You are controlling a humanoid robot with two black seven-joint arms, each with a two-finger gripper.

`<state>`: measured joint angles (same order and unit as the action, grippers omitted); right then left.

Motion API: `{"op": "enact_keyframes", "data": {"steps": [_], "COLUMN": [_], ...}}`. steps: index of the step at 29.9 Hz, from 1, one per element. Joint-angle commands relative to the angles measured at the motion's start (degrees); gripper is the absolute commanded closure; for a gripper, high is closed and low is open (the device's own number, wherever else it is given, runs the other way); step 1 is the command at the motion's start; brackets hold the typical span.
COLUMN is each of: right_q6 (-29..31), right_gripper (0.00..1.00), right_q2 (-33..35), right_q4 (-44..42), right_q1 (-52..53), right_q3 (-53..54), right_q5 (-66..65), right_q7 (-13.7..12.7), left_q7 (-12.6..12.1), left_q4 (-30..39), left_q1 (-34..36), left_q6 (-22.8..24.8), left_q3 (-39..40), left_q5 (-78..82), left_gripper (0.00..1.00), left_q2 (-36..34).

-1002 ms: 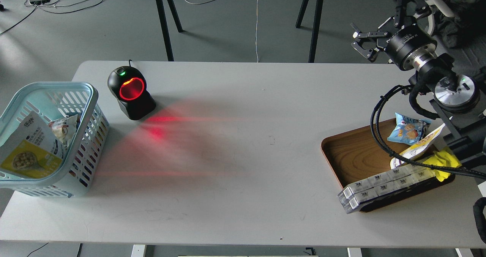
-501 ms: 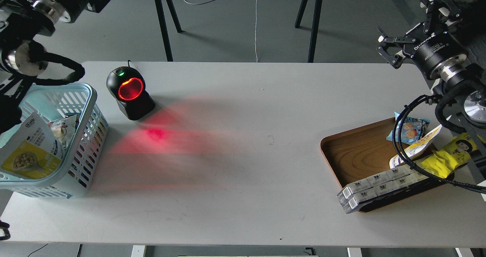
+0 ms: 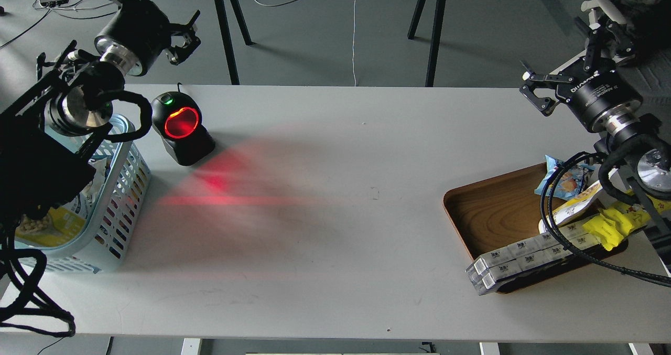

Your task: Scan snack and place in basket

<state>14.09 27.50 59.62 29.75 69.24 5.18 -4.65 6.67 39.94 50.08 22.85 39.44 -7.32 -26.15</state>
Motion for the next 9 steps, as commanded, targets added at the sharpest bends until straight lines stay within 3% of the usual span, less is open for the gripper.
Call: {"op": "enact_keyframes", "data": {"steps": [1, 9], "right_q6": [-0.11, -0.20], "right_gripper": [0.01, 0.01], "right_q2": [-0.17, -0.79], "right_q4": [-1.44, -1.61], "right_q1": [2.06, 2.24], "right_q3": [-0.95, -1.47], "right_q5": [-0.08, -0.08], "right_q7": [-0.01, -0.01], "left_q7": [0.80, 0.80], "left_q4": [-4.07, -5.49], "left_q1": [-0.86, -1.30], "left_q6": [5.15, 5.15], "left_q3": [0.02, 0.02], "left_q5": [0.02, -0.15], "left_gripper": [0.00, 0.00], "left_q2": [-0.31, -0.48]}}
